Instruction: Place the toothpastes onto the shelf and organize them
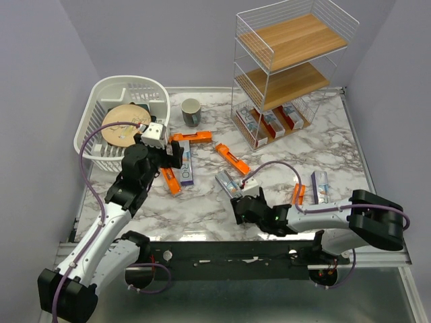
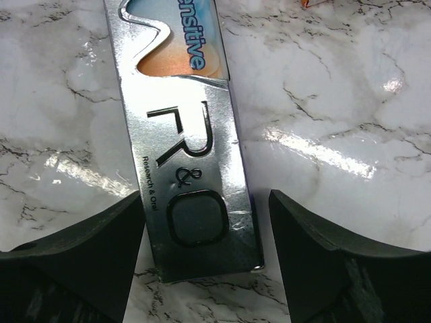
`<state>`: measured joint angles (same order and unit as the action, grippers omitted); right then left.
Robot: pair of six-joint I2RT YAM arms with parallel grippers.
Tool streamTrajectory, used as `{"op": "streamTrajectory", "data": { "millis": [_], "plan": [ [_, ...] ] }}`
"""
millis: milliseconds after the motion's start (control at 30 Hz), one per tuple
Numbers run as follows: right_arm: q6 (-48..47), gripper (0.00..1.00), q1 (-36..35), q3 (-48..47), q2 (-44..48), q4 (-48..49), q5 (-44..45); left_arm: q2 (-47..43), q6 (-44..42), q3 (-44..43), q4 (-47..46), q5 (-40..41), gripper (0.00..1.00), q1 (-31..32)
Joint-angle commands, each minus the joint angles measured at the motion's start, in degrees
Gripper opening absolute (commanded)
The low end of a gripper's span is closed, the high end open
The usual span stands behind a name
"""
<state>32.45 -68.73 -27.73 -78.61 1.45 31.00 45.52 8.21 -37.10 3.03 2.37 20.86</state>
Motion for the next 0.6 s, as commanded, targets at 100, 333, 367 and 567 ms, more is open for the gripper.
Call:
{"op": "streamTrajectory", "data": {
  "millis": [100, 333, 367, 567],
  "plan": [
    [3.7, 0.67, -6.8, 0.4, -5.3, -0.5, 7.7, 1.4, -0.6, -1.3, -0.7, -0.5, 0.99, 0.1],
    [3.7, 0.41, -9.1, -2.1, -2.3, -4.2, 8.4, 1.9, -0.8, -1.5, -0.7, -0.6, 0.99, 0.1],
    [3.9, 0.40, -9.1, -2.2, -1.4, -4.5, 8.3, 1.9, -0.7, -1.4, -0.7, -0.6, 0.99, 0.1],
    [6.8, 0.40, -9.1, -3.6, 9.0, -13.1, 10.5, 1.9, -0.7, -1.4, -0.7, -0.8, 0.99, 0.1]
  ]
}}
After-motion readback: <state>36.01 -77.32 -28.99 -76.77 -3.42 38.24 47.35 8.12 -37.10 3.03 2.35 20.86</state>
